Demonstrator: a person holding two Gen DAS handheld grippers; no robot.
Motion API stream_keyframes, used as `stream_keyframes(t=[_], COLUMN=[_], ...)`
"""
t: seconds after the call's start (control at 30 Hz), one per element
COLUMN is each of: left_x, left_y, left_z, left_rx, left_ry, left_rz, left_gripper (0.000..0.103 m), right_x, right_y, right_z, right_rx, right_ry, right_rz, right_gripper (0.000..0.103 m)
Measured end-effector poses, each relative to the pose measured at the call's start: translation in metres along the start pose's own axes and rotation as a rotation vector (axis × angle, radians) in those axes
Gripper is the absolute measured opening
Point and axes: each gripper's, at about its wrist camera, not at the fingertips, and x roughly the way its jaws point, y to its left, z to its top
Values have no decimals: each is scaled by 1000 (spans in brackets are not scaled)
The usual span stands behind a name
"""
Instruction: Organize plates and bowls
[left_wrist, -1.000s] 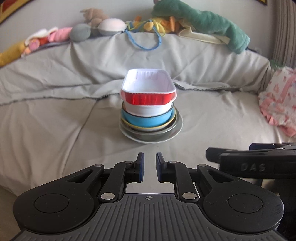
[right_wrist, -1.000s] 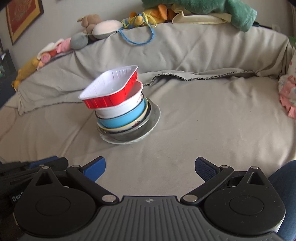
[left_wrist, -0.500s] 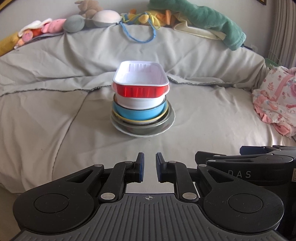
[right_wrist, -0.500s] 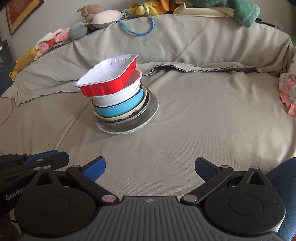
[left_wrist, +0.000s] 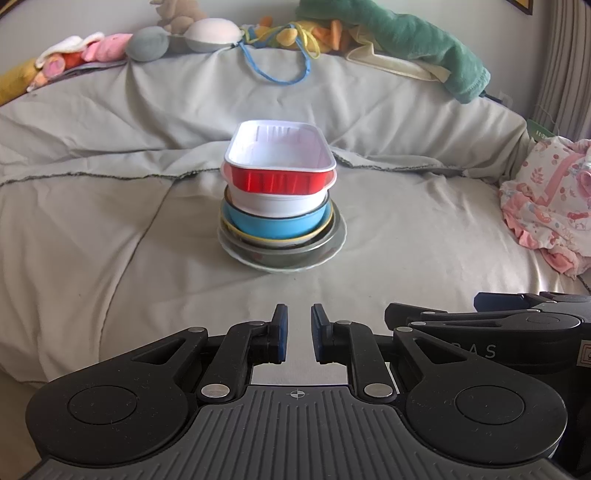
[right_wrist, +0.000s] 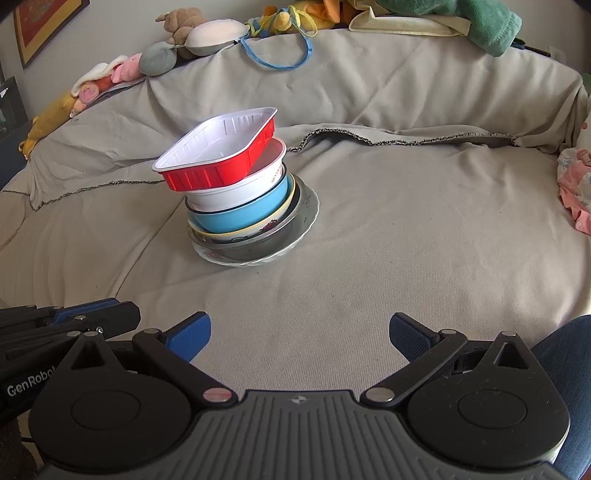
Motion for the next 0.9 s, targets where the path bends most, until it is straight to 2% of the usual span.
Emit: stream_keyframes(t=[0.6,0.9], left_x=[-1,7], left_y=[-1,-2], left_z=[-1,2], left_rx=[-14,-25], left_ry=[4,2], left_rz=[0,30], left_gripper=[17,18], right_x=[1,5], right_y=[-1,-3], right_z=[0,3], right_rx=[-5,2], right_ry=[6,11], right_rz=[0,13], right_gripper=[103,103])
